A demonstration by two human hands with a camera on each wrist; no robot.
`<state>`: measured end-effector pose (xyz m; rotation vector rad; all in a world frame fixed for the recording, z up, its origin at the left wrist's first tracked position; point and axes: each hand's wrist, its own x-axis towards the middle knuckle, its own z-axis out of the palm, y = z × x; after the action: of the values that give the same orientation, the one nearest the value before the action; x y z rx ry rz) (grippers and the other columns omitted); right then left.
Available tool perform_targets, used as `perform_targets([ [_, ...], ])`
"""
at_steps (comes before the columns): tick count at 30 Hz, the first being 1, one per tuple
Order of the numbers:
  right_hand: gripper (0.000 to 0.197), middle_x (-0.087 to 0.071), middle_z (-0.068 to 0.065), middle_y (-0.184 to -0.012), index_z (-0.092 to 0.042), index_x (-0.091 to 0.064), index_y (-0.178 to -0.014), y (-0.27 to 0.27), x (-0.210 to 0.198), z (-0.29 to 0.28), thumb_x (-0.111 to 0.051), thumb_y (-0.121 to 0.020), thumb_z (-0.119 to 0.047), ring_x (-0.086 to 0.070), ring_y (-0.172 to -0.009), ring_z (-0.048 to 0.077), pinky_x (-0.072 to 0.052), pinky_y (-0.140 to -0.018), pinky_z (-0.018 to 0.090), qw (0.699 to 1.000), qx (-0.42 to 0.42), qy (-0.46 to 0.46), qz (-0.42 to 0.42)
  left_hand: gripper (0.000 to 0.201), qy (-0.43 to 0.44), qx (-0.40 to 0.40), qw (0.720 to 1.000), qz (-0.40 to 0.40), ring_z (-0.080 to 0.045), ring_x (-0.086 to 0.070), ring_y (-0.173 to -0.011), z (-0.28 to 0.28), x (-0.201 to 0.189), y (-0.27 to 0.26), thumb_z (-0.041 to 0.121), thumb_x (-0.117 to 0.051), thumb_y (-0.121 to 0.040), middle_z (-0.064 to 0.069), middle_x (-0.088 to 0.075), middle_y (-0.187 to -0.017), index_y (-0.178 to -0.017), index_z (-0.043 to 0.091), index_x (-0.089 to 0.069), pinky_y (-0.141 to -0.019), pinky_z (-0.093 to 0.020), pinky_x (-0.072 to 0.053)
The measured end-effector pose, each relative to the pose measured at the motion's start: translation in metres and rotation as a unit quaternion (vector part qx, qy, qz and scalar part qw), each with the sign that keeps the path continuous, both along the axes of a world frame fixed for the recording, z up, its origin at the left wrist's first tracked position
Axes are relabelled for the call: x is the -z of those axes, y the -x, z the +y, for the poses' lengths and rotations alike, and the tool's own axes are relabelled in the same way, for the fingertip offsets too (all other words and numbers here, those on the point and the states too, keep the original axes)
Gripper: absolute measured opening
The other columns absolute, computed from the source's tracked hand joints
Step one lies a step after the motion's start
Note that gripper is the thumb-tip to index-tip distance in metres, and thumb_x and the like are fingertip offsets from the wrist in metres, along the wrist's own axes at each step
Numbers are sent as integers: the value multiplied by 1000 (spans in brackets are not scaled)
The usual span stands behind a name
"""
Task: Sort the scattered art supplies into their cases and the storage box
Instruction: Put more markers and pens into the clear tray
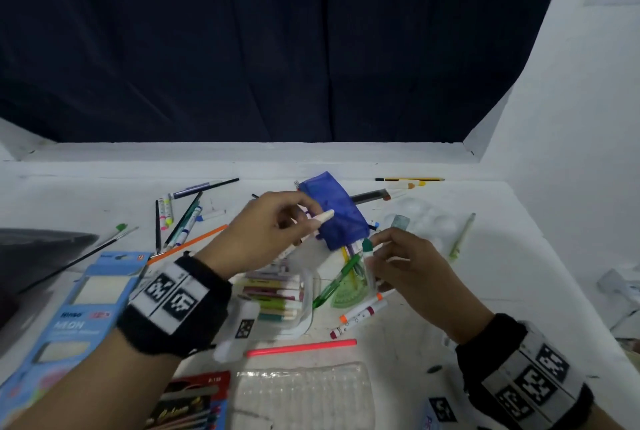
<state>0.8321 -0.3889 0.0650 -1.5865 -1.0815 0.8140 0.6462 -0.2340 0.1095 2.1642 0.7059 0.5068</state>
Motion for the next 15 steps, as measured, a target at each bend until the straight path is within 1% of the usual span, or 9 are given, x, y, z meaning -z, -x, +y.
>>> perform_targets([
  [2,18,-62,5,-70,-14,-62,-98,13,-1,-1,-67,-87,-1,-67,-67,21,-59,-69,43,999,-24,-7,32,13,3,-20,999,-43,-16,-63,-68,-14,-3,29,27,-74,-88,1,-68,-82,-101,26,-72,-65,-29,-50],
  [4,23,-59,3,-69,-15,-61,-101,28,0,-4,-66,-87,2,-67,-67,20,-60,-70,39,997,-56,-7,44,18,16,-39,996,-74,-21,-66,-75,-29,3,58,26,-78,-83,-1,-70,-84,-100,25,-73,-72,-33,-55],
  [5,25,-59,2,-69,-16,-61,-102,37,1,-6,-66,-86,3,-67,-67,21,-61,-70,39,997,-69,-3,45,20,26,-50,995,-87,-24,-66,-78,-36,9,70,26,-80,-80,-3,-70,-85,-99,25,-73,-73,-35,-55],
  [7,29,-58,-1,-69,-16,-62,-102,53,6,-9,-66,-84,7,-67,-65,23,-61,-72,42,995,-91,10,40,24,49,-70,991,-101,-28,-65,-81,-48,24,93,24,-83,-75,-4,-70,-86,-96,25,-74,-74,-36,-54],
  [9,31,-57,0,-73,-16,-63,-101,73,12,-13,-65,-83,10,-67,-63,19,-61,-75,41,992,-111,27,45,30,81,-78,989,-95,-29,-64,-80,-59,40,116,24,-86,-71,-6,-70,-85,-98,23,-73,-74,-35,-53],
  [10,31,-56,5,-77,-17,-63,-100,78,15,-15,-64,-84,9,-67,-63,18,-61,-75,42,992,-115,34,45,32,90,-76,989,-92,-27,-62,-77,-63,48,122,25,-87,-70,-7,-69,-84,-98,21,-72,-73,-33,-54],
  [12,27,-55,14,-85,-20,-63,-95,96,23,-17,-65,-85,5,-67,-64,22,-61,-75,47,989,-127,55,46,32,95,-73,990,-77,-19,-59,-70,-72,63,140,25,-89,-70,-8,-68,-82,-96,18,-71,-70,-31,-54],
  [13,23,-56,15,-87,-21,-63,-93,104,28,-18,-65,-86,1,-68,-65,26,-61,-74,49,988,-134,67,44,30,93,-71,991,-65,-16,-58,-68,-76,69,148,25,-89,-71,-7,-66,-79,-94,18,-71,-68,-29,-53],
  [15,18,-59,12,-85,-20,-60,-90,117,35,-19,-66,-86,-3,-70,-70,35,-61,-73,48,985,-145,89,27,20,74,-65,995,-28,-8,-55,-63,-83,79,158,26,-87,-75,0,-61,-71,-88,20,-72,-64,-23,-48],
])
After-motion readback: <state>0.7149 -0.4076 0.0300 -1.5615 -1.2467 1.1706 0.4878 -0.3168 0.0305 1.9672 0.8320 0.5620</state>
